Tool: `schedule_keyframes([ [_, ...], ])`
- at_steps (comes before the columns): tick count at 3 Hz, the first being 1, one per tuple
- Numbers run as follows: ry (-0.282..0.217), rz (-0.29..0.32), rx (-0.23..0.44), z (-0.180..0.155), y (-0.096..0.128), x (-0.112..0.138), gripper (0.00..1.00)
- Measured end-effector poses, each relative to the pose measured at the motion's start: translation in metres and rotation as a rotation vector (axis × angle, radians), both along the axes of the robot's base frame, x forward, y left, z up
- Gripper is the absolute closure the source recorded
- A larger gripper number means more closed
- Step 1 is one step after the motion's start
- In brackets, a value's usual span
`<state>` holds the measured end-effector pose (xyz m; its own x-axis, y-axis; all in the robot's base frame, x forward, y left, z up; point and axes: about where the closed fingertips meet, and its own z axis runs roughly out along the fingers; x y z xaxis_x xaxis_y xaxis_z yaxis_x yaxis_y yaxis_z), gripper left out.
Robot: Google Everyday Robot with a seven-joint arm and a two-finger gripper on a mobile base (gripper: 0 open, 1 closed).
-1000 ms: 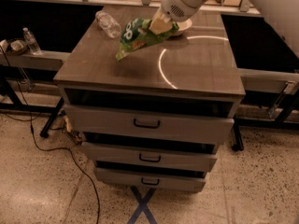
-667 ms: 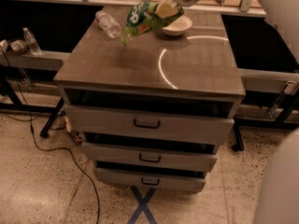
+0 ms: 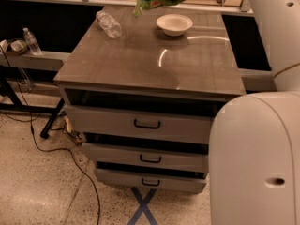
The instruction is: Place green rice chip bag into paper bowl
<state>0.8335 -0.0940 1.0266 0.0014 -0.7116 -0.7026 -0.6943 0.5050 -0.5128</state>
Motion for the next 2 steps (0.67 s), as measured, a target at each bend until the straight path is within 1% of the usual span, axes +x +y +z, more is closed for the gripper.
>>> schedule_keyframes([
  [1,-0.1,-0.079,0.11,0.024,-0.027,0.034,1.0],
  [2,-0.132,-0.147,0.173,0.027,-0.042,0.052,1.0],
])
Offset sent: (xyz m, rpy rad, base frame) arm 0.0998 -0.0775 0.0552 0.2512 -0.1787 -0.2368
